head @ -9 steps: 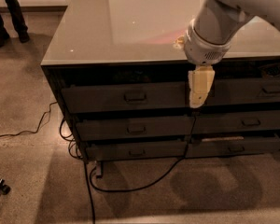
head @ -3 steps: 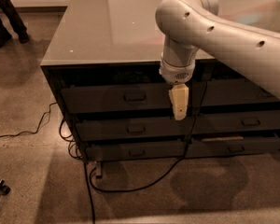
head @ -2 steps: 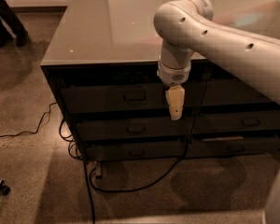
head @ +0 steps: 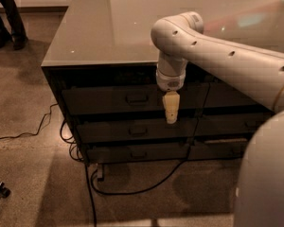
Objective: Open top drawer
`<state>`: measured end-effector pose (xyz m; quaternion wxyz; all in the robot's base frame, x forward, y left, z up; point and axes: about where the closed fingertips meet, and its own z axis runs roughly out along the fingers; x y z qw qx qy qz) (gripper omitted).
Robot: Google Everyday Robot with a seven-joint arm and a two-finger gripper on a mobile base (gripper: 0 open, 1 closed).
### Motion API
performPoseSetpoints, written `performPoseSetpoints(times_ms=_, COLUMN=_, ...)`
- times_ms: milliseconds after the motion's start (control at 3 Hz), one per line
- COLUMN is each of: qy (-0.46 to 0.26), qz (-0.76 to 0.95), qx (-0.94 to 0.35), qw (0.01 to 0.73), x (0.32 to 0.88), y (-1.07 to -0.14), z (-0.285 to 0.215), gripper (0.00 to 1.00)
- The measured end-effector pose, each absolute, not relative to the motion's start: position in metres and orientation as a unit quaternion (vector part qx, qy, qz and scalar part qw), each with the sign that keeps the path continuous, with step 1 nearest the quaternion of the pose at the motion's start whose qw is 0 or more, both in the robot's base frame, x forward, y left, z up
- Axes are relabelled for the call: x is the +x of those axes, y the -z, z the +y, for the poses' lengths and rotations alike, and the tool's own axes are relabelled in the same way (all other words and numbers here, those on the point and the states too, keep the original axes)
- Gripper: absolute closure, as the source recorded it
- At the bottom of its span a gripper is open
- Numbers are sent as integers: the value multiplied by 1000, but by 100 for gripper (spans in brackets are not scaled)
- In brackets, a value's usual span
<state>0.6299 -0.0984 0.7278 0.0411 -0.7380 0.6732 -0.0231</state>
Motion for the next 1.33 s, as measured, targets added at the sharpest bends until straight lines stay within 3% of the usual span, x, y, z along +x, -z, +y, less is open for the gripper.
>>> performPoseSetpoints(times_ms=1333, qy=46, qz=706, qx=-705, qw=55, x=678, y=-691, z=-97, gripper=0)
